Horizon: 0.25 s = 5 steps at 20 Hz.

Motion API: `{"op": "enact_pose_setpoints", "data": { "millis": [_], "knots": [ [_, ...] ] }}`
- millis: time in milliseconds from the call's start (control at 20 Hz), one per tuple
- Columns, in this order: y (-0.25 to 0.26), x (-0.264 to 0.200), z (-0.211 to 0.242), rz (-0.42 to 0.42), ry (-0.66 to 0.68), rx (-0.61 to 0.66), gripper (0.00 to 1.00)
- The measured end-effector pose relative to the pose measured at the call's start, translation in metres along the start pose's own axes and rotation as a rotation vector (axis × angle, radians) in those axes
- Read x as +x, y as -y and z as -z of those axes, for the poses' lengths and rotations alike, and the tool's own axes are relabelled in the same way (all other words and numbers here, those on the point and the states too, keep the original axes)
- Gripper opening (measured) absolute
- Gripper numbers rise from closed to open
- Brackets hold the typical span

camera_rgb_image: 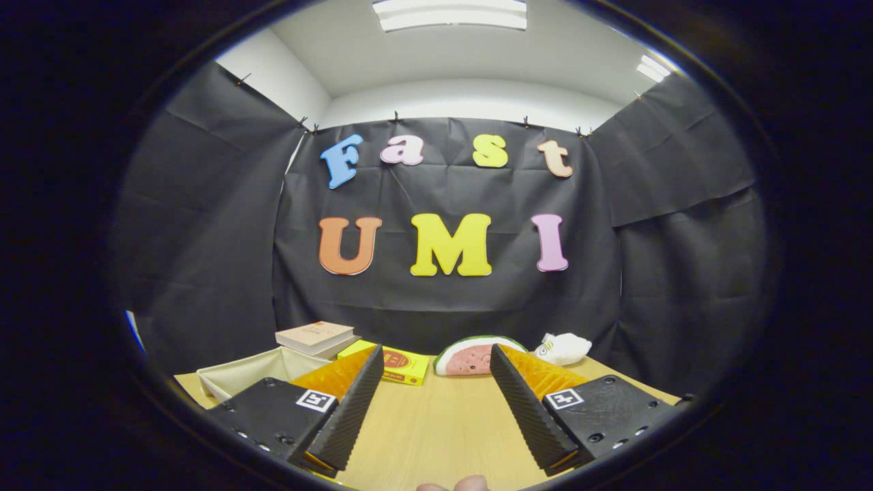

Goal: Open the storage box then place both shoes into the box .Put the left shoe in first, then the right shoe, with the right side of both shoes facing outward in a uniform manner.

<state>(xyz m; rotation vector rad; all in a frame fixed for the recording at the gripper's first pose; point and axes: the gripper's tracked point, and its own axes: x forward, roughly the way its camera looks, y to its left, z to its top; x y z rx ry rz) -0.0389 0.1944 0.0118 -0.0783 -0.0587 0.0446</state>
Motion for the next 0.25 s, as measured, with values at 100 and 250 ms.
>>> {"op": "enact_pose_setpoints", "data": {
  "millis": [100,250],
  "knots": [
    [-0.0034,-0.0026,-0.0011,-0.004,0.004,-0.008,0.95],
    [-0.0021,-0.0029,-0.0034,0.004,0.008,-0.014,0.94]
  ]
}}
